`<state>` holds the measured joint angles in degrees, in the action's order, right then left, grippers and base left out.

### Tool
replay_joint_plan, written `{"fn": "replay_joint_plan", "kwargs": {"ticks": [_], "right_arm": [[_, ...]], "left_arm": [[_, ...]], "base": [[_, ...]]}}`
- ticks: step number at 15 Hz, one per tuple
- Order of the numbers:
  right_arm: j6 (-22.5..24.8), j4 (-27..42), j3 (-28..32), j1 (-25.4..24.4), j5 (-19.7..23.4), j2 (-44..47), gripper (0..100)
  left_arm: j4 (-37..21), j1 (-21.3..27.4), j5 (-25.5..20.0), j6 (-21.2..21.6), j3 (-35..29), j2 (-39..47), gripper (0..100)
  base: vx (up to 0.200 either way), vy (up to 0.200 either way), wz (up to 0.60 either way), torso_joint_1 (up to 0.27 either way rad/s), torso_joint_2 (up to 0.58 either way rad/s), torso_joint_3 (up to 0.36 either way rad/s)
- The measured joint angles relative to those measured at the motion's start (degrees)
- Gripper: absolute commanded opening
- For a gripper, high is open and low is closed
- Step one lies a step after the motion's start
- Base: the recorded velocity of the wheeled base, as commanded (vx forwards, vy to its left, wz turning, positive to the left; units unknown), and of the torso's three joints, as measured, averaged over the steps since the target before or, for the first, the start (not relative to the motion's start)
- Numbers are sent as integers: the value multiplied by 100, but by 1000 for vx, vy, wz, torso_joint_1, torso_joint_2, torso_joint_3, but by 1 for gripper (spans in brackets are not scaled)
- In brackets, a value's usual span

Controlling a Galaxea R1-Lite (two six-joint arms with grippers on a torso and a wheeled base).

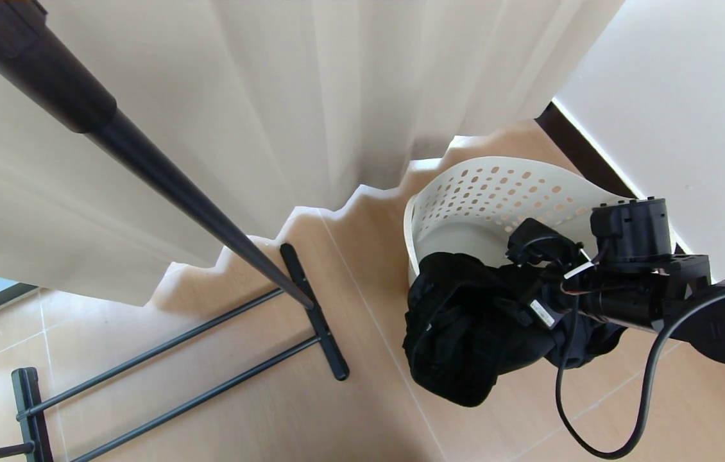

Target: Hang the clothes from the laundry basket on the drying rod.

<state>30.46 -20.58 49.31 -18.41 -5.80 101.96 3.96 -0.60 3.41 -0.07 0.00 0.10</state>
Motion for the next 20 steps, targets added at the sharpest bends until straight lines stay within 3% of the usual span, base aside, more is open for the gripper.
{"fn": "replay_joint_plan", "kwargs": {"ticks": [9,10,16,20], "right_arm": [[0,0,284,77,9,457,100],[0,0,289,89,9,475,0],[-35,-11,217,133,11,432,0],[-63,-154,-205,99,22,-332,0]], "left_arm": [[2,0,0,0,0,0,100],[5,0,2,0,0,0,100],[5,0,9,-2,0,0,100],[5,0,15,0,0,0,100]], "base": [[0,0,0,0,0,0],[0,0,0,0,0,0],[0,0,0,0,0,0],[0,0,0,0,0,0]]}}
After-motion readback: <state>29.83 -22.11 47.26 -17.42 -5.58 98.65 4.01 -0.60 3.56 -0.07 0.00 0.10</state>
